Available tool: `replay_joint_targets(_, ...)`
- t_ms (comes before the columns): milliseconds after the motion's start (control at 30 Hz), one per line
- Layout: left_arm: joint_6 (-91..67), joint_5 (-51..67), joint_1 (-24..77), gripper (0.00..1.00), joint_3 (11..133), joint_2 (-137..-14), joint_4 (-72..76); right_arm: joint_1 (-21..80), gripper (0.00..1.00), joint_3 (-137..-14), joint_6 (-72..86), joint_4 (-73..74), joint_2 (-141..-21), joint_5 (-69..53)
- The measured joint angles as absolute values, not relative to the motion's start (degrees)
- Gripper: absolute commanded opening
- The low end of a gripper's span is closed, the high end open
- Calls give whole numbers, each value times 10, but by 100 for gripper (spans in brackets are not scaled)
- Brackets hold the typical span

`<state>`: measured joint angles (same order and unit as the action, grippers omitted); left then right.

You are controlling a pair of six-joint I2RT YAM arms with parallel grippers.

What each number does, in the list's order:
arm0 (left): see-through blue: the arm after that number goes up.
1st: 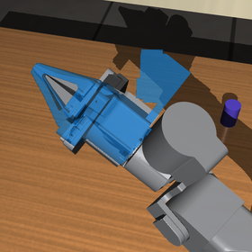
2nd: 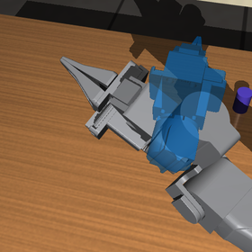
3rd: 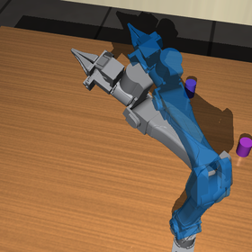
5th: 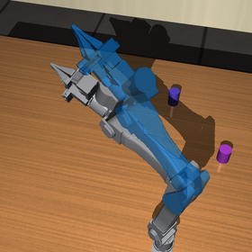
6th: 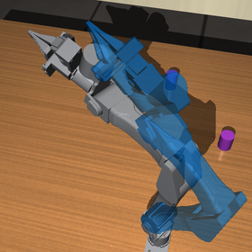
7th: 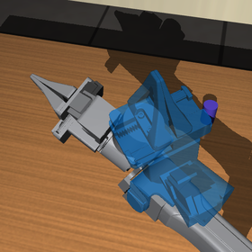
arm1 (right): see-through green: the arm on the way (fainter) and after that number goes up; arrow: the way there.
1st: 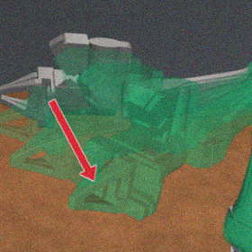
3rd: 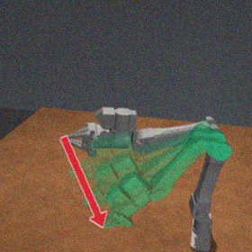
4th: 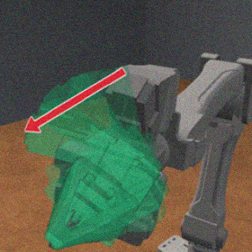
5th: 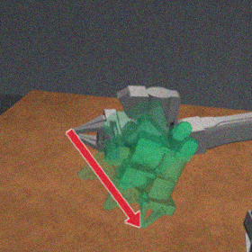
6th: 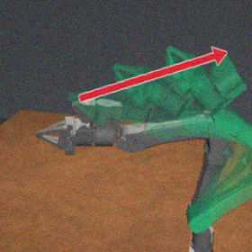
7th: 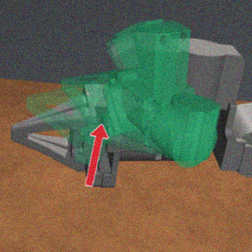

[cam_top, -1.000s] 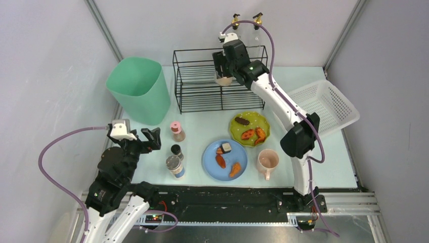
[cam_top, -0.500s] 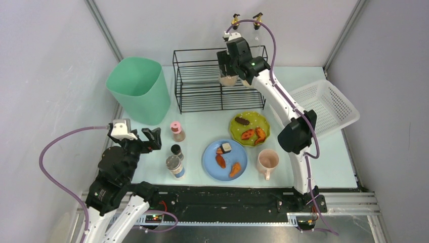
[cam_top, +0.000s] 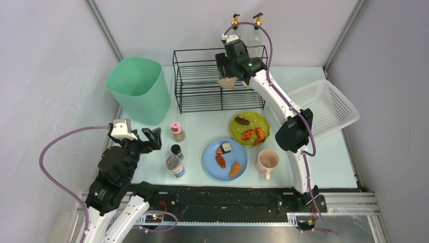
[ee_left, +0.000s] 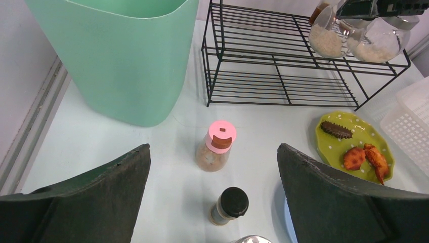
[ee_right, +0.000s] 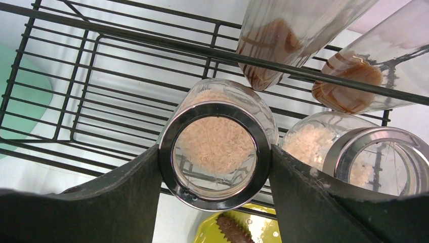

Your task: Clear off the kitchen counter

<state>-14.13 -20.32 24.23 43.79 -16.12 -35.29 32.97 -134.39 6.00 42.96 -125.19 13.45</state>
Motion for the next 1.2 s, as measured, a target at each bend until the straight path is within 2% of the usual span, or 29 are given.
replay_joint_targets(100,-141,-203,242,98,438,-161,-353,330,50,-1349,60,430,-1256,135)
replay_joint_targets(233,-141,-203,242,98,438,-161,-353,330,64,-1356,60,429,-1261,136)
replay_joint_targets(467,-141,-203,242,98,438,-161,-353,330,76,-1362,61,430,-1266,139)
replay_joint_targets(733,-141,-203,242,98,438,-161,-353,330,84,-1364,64,429,-1267,148)
replay_joint_targets(1033,-141,-203,242,98,438,-161,-353,345,85,-1360,50,416,-1265,189)
replay_joint_targets(1200,-141,-203,242,98,438,-161,-353,376,85,-1307,27,387,-1235,229)
